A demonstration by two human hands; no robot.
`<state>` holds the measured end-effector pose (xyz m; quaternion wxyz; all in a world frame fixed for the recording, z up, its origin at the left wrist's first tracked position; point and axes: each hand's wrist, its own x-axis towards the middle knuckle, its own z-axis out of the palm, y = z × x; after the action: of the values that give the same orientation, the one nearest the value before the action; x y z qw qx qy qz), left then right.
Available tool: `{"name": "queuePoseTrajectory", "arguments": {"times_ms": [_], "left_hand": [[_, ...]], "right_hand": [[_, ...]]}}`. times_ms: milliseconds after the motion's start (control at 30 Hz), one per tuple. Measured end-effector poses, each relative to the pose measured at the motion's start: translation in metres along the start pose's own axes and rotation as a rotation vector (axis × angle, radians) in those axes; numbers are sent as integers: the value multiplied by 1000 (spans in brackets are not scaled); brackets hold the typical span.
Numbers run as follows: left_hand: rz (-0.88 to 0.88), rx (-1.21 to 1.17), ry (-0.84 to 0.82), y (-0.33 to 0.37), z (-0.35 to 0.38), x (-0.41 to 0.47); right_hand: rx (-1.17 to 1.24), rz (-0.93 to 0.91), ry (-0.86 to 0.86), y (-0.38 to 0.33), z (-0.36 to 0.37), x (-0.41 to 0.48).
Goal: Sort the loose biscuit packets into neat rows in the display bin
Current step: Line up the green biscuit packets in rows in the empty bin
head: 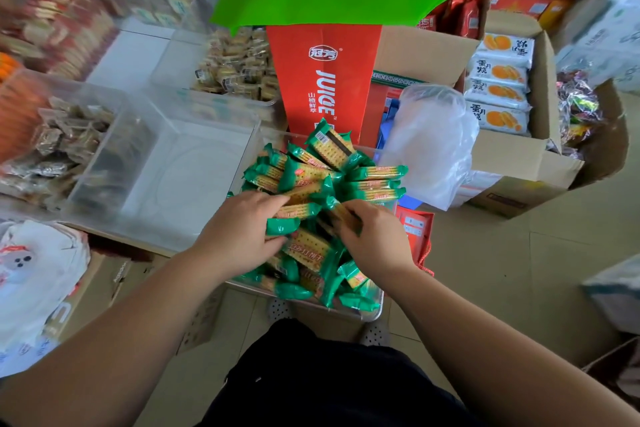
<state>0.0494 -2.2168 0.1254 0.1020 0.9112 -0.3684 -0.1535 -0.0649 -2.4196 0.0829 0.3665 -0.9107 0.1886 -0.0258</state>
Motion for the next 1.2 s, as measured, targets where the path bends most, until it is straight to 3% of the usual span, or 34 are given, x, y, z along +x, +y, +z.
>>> {"name": "queuePoseTrajectory", "arguments": {"times_ms": [133, 267, 367, 600, 700, 867, 1033, 1200], "left_hand": [[-122, -257, 59, -12, -8, -11], [-288, -464, 115, -29, -14, -19], [-359, -617, 157, -35, -15, -25], [-263, -658, 167, -64, -19, -12], [-239, -696, 118, -73, -17, -5], [-282, -857, 106, -87, -15, 0], [-471, -1152, 135, -99, -17, -8], [-617, -1391, 268, -102, -25, -23]], "right_hand": [[94, 3, 138, -13, -10, -7], [199, 16, -129, -25, -10, -16], [-57, -2, -308, -27, 3, -22], [-463, 138, -360, -62, 18, -15], [-500, 143, -408, -70, 12, -7], [-336, 17, -218, -76, -10, 12], [-576, -134, -429, -87, -10, 37], [-623, -157, -420, -84, -2, 41]]}}
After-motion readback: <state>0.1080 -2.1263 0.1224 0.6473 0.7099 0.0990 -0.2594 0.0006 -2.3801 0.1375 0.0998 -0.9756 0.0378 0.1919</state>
